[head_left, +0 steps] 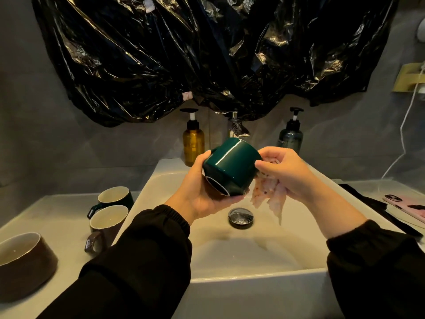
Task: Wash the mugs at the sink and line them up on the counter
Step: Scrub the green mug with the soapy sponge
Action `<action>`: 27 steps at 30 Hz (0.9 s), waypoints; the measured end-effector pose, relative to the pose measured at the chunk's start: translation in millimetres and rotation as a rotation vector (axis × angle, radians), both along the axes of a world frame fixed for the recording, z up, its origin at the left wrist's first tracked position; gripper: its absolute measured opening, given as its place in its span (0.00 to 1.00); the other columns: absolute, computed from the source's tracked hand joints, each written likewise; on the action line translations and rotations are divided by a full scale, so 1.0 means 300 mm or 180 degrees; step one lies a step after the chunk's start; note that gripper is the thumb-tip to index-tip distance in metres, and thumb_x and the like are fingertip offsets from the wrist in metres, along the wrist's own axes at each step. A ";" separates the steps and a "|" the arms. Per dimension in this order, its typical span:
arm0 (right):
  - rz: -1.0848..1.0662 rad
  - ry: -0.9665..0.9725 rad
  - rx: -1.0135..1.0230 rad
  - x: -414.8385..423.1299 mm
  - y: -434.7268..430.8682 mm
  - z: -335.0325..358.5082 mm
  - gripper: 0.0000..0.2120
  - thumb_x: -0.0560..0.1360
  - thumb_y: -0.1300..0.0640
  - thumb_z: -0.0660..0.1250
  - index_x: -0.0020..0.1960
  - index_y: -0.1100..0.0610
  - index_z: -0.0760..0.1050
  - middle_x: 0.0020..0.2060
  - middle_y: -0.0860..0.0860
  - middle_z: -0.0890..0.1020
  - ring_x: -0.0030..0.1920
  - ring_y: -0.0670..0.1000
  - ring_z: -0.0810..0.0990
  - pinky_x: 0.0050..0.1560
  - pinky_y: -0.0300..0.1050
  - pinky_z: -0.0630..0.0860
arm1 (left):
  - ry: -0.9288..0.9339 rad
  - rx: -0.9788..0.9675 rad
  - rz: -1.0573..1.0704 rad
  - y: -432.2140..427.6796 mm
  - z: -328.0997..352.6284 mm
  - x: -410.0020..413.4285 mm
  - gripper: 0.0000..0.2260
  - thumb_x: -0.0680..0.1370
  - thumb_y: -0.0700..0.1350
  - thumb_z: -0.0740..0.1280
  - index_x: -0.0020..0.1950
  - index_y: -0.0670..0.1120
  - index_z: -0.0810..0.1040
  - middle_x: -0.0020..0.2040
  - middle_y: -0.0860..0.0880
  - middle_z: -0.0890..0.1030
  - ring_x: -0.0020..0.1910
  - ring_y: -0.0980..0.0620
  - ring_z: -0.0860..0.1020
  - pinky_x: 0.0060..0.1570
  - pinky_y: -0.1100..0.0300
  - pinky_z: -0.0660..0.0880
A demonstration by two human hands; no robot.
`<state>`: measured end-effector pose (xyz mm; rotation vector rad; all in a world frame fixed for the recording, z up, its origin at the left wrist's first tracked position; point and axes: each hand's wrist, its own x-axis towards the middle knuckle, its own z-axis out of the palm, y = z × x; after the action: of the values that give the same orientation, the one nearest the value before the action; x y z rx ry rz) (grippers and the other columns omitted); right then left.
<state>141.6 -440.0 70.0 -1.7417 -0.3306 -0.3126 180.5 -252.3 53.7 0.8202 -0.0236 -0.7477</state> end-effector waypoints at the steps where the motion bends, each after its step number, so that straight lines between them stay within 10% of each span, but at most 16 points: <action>1: -0.0118 0.0000 -0.0061 -0.001 0.012 0.001 0.08 0.76 0.67 0.65 0.44 0.59 0.80 0.37 0.52 0.84 0.41 0.49 0.83 0.40 0.41 0.79 | 0.0081 0.0006 -0.0041 -0.002 -0.001 -0.003 0.28 0.74 0.65 0.62 0.65 0.46 0.74 0.62 0.36 0.76 0.59 0.35 0.76 0.42 0.46 0.80; 3: -0.0321 0.0063 -0.0175 0.000 0.017 0.004 0.08 0.76 0.67 0.65 0.42 0.59 0.80 0.35 0.52 0.83 0.38 0.48 0.83 0.37 0.38 0.78 | 0.0244 0.0025 -0.0076 -0.011 -0.004 -0.002 0.32 0.74 0.68 0.60 0.66 0.45 0.73 0.62 0.35 0.75 0.58 0.33 0.75 0.31 0.48 0.80; 7: -0.0730 0.0248 -0.0468 0.009 0.017 0.005 0.06 0.76 0.63 0.66 0.42 0.58 0.80 0.38 0.54 0.83 0.41 0.51 0.82 0.36 0.38 0.79 | 0.0231 0.0233 0.0046 -0.027 -0.018 0.012 0.35 0.70 0.67 0.65 0.67 0.44 0.69 0.62 0.35 0.74 0.60 0.31 0.74 0.55 0.39 0.76; 15: -0.0880 0.0240 -0.0479 0.011 0.028 0.009 0.05 0.76 0.61 0.68 0.43 0.56 0.82 0.39 0.52 0.83 0.44 0.51 0.82 0.40 0.41 0.81 | -0.0053 0.0369 0.0396 -0.054 -0.021 -0.003 0.26 0.72 0.54 0.71 0.65 0.45 0.69 0.60 0.38 0.74 0.57 0.35 0.75 0.55 0.37 0.74; 20: -0.1923 -0.1254 -0.0302 0.012 0.043 -0.005 0.13 0.79 0.62 0.62 0.63 0.59 0.75 0.52 0.50 0.80 0.52 0.45 0.77 0.53 0.32 0.74 | 0.0044 0.0205 0.0660 -0.058 -0.018 0.006 0.26 0.72 0.55 0.70 0.67 0.49 0.68 0.63 0.38 0.72 0.59 0.35 0.73 0.49 0.39 0.76; 27: -0.1389 -0.2774 -0.2288 0.026 0.098 -0.056 0.12 0.78 0.62 0.60 0.52 0.65 0.80 0.53 0.59 0.82 0.57 0.59 0.80 0.60 0.47 0.76 | -0.0252 0.0364 0.0566 -0.062 -0.009 -0.010 0.24 0.74 0.56 0.68 0.65 0.46 0.71 0.60 0.39 0.75 0.56 0.39 0.75 0.51 0.41 0.76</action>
<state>149.5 -410.5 53.3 -2.2952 -0.7493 -1.4254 177.4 -270.8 50.9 0.9477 0.0213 -0.5524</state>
